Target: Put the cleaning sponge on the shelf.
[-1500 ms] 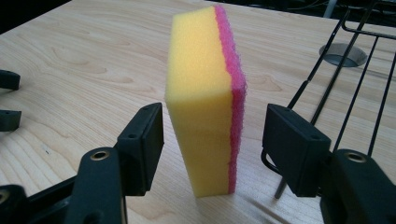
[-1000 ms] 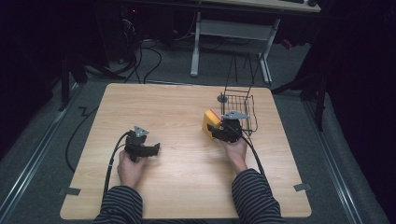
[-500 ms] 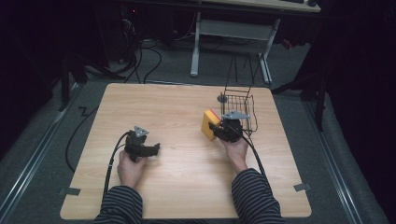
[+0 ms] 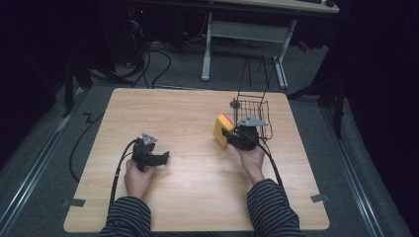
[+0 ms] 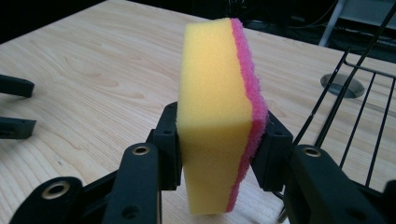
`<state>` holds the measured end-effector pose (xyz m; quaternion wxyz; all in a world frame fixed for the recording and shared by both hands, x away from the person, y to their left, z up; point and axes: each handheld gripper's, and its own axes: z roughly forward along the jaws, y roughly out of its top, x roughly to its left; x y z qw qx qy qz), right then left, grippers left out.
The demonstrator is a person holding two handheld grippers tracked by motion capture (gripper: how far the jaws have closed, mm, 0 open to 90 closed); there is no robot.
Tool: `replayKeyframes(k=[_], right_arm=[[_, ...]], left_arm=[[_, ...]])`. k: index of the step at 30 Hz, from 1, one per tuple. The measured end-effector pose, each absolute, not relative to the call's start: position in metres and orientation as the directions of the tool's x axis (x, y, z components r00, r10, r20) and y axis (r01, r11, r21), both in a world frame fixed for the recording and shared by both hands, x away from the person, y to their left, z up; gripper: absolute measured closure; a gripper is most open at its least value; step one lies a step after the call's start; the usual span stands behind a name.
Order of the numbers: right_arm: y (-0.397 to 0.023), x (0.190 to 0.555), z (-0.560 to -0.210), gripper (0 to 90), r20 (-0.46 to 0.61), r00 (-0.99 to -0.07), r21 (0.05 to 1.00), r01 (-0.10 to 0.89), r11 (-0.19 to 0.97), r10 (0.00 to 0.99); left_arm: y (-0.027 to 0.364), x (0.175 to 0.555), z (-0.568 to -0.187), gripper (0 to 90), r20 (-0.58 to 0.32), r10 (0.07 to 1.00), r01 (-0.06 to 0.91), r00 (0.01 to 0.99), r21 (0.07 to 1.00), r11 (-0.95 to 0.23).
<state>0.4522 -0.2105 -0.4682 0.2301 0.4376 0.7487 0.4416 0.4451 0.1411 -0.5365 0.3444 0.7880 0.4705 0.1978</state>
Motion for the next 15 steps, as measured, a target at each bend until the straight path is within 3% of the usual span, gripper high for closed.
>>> replayKeyframes(k=[15], right_arm=[[-0.22, 0.439, -0.448, 60.5, 0.026, -0.521, 0.886, 0.407, 0.222, 0.853]], left_arm=[[0.141, 0.445, -0.537, 17.3, -0.012, 0.878, 0.605, 0.479, 0.729, -0.32]])
